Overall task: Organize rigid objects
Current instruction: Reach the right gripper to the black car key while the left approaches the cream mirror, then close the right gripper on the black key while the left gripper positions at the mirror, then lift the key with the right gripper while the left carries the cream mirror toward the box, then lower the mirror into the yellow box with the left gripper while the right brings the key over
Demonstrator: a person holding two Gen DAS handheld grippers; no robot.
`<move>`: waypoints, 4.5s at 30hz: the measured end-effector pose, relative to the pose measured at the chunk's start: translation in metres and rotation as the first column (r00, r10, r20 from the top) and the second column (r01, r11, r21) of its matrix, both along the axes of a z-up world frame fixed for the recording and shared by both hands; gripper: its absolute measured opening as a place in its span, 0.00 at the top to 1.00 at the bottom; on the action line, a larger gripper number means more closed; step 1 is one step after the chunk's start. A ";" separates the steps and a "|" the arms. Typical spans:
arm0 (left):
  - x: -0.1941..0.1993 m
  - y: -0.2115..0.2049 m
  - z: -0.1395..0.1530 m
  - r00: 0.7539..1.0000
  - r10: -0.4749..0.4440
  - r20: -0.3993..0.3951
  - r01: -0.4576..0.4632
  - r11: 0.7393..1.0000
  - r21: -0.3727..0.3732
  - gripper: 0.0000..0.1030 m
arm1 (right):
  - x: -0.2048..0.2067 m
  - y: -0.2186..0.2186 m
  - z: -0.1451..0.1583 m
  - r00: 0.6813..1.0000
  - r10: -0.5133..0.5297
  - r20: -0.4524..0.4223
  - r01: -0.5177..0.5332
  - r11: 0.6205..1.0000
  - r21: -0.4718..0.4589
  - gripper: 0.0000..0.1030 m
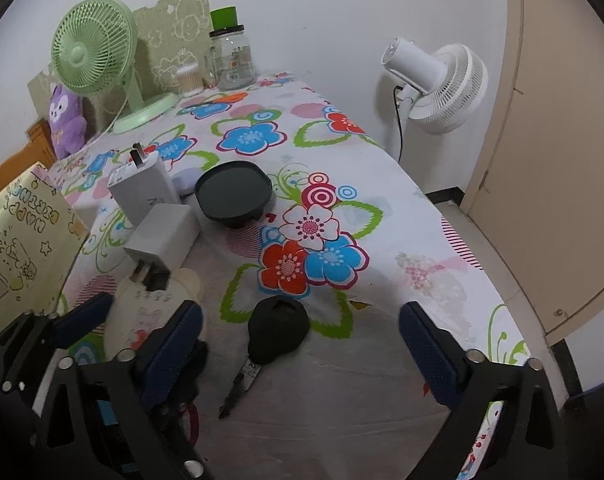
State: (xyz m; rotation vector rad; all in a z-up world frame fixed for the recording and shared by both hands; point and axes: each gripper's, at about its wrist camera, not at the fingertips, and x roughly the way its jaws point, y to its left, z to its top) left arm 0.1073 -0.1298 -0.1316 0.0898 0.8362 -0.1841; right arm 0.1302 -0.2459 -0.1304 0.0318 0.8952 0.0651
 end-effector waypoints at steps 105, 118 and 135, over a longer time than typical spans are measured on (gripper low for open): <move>-0.051 0.065 0.130 0.983 -0.018 0.180 0.018 1.000 0.002 0.23 | -0.047 0.089 0.138 0.979 0.098 0.179 -0.095 0.995 -0.027 0.69; -0.043 0.097 0.134 0.985 -0.006 0.170 0.006 1.000 0.000 0.23 | -0.037 0.123 0.144 0.979 0.119 0.166 -0.115 0.993 -0.030 0.69; -0.044 0.147 0.133 0.989 0.002 0.150 0.001 1.000 -0.022 0.23 | -0.038 0.174 0.144 0.980 0.139 0.143 -0.132 0.990 -0.055 0.69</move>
